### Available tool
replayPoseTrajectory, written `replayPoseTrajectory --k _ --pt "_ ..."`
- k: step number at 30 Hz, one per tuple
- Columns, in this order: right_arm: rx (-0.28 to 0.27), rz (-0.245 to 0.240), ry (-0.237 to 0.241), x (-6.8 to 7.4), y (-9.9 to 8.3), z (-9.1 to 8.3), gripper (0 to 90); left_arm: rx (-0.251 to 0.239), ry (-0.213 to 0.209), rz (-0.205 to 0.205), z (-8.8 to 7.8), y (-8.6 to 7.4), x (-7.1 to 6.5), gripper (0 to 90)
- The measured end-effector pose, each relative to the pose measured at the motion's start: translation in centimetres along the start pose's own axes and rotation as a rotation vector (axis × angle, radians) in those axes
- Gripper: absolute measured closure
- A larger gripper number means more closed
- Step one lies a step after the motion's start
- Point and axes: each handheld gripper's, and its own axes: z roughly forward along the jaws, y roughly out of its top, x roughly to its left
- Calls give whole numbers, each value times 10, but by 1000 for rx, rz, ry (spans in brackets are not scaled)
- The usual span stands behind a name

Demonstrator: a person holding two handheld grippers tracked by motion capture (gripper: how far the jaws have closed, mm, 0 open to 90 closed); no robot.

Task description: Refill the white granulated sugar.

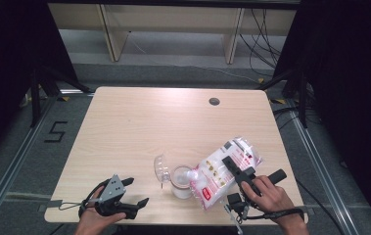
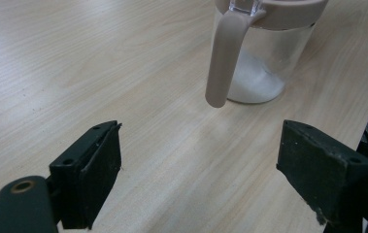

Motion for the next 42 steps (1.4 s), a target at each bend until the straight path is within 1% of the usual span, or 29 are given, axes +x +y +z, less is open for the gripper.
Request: replayPoseTrajectory --k 1,3,4,5,6,7,8,10,15,16,18,19,20,21,22,23,24,25,27,28,29,30,32,34,36,37,38,41,42 --pt "-10 0 -12 0 0 1 654 -5 -2 -24 0 0 -2 155" --pt "-4 14 -13 1 0 0 654 -6 -1 -24 0 0 -1 155" --pt "-7 15 -9 0 0 0 654 -5 0 -16 0 0 0 155" --pt "-21 -2 -13 -1 0 0 654 -5 1 -15 0 0 0 156" --pt "-21 0 -15 -2 0 0 654 -5 0 -12 0 0 0 155" --pt "-15 13 -11 -1 0 0 654 -5 1 -26 0 -1 -1 155" --pt "-11 26 -11 -1 0 -1 655 -5 1 -21 0 -1 -1 155" --pt "-13 29 -14 -1 0 0 655 -7 7 -27 -1 -1 -1 156" --pt "-14 30 -13 -1 0 0 655 -4 7 -28 -1 -1 -1 156" --pt "-28 5 -22 -3 0 1 655 -3 7 -29 -1 -1 -1 155" --pt "-6 31 -7 -1 -1 0 655 -3 6 -30 0 -1 -1 155" --pt "-6 25 1 0 -1 0 655 -3 6 -30 0 -1 -1 155" --pt "-19 12 -13 0 -1 1 655 -4 5 -18 0 0 0 155" --pt "-16 16 -10 0 -1 1 655 -5 5 -1 0 0 1 155" --pt "-15 20 -9 1 -1 1 655 -10 2 -5 0 0 1 156" --pt "-15 13 -1 -1 -1 1 655 -10 -2 -7 1 0 1 155" --pt "-25 -4 -6 -2 0 2 655 -12 -1 -7 1 0 1 155" --pt "-19 14 -11 0 0 1 656 -15 1 -37 1 -1 0 156" --pt "-22 24 -5 0 0 1 655 -11 7 -28 0 0 1 155" --pt "-24 9 -6 -2 0 1 655 -6 13 -33 -1 0 1 155" --pt "-26 5 -9 -2 0 1 656 -12 7 -30 -1 0 2 156" --pt "-20 11 -5 -1 -1 1 655 -17 5 -10 0 1 3 156" --pt "-28 11 -16 -1 -1 1 656 -4 11 -6 -1 1 3 155" --pt "-14 31 -12 1 -2 0 656 -13 7 -8 0 1 3 156" --pt "-20 24 -14 1 -2 1 656 -2 16 -2 0 0 3 156" --pt "-16 35 -12 1 -2 1 656 -7 19 -6 1 0 3 156" --pt "-15 36 -12 2 -2 1 656 -3 22 -28 0 0 2 156" --pt "-26 12 -14 -1 -2 1 656 -7 21 -25 0 0 3 156" --pt "-20 13 -7 -1 -3 1 657 -4 19 -28 0 0 2 156"
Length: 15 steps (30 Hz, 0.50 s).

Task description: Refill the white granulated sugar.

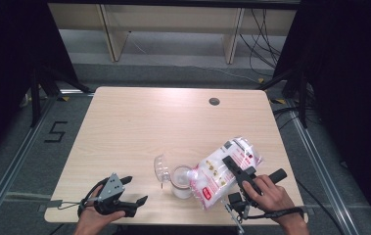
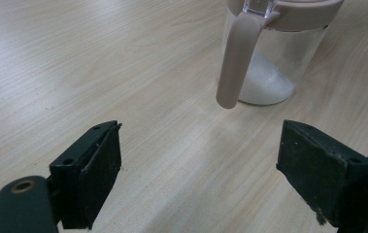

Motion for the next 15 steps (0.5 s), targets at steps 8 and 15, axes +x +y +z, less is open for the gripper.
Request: replayPoseTrajectory --k 8,15 --pt "6 7 -12 0 0 -1 657 -4 1 23 -1 1 1 156" --pt "-4 -11 -18 -2 0 -1 657 -4 -4 0 -1 0 -1 156"
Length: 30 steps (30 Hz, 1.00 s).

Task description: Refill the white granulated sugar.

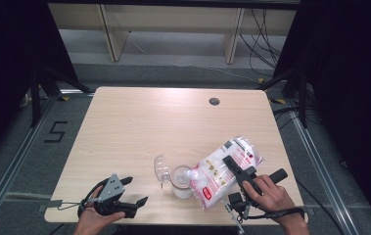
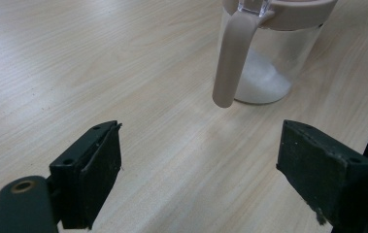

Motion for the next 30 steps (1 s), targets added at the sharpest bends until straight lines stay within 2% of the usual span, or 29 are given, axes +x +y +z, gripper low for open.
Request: replayPoseTrajectory --k 4,5,6,9,13,14,15,16,17,19,21,24,25,28,30 --pt "8 9 7 0 0 0 658 -1 -2 -1 0 -1 0 155" --pt "9 11 5 1 0 0 657 0 -1 9 0 0 0 156" --pt "7 8 6 1 0 0 657 4 -2 39 -1 1 2 156" --pt "10 14 10 1 0 -1 657 -6 -3 25 1 1 1 156" --pt "14 23 11 2 0 -1 657 3 -4 38 1 1 0 156" --pt "4 4 7 1 0 -1 657 1 -4 7 1 0 -1 156" --pt "9 0 13 0 1 -1 657 1 -5 12 1 0 -1 156" --pt "10 21 15 2 1 -1 658 3 -2 22 1 1 -1 156" --pt "13 22 13 2 2 -2 658 3 -2 38 0 1 0 156" --pt "-4 -3 8 0 3 0 658 2 -1 33 0 1 0 156" --pt "-3 -6 6 0 3 0 658 3 -1 36 0 1 0 156" --pt "9 16 9 1 2 -2 658 4 -2 37 1 1 0 156" --pt "11 16 9 1 2 -2 658 1 -5 8 1 0 -1 156" --pt "16 28 11 1 2 -3 658 4 0 10 1 0 -1 156" --pt "15 29 10 1 1 -3 658 3 -2 37 0 1 0 156"
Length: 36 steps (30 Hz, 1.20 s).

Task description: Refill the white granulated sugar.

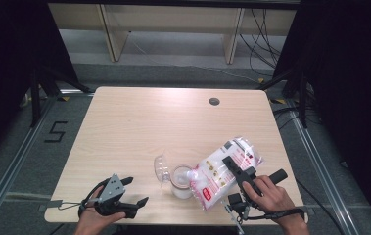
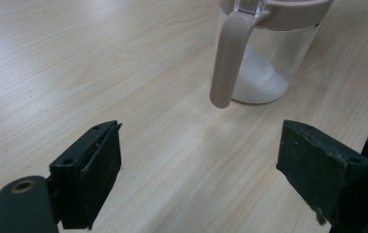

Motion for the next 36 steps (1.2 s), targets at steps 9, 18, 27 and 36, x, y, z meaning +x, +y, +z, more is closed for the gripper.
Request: replayPoseTrajectory --k 9,18,27,36 --pt "1 -2 -1 0 0 0 658 -1 1 -13 0 0 0 156" --pt "1 -11 -5 -1 -1 -1 659 0 2 -28 0 0 -2 156" --pt "-8 -36 -10 -4 -1 0 659 -1 -3 -27 1 -1 -1 156" --pt "-8 -42 -11 -4 -1 0 659 0 0 0 0 0 0 156"
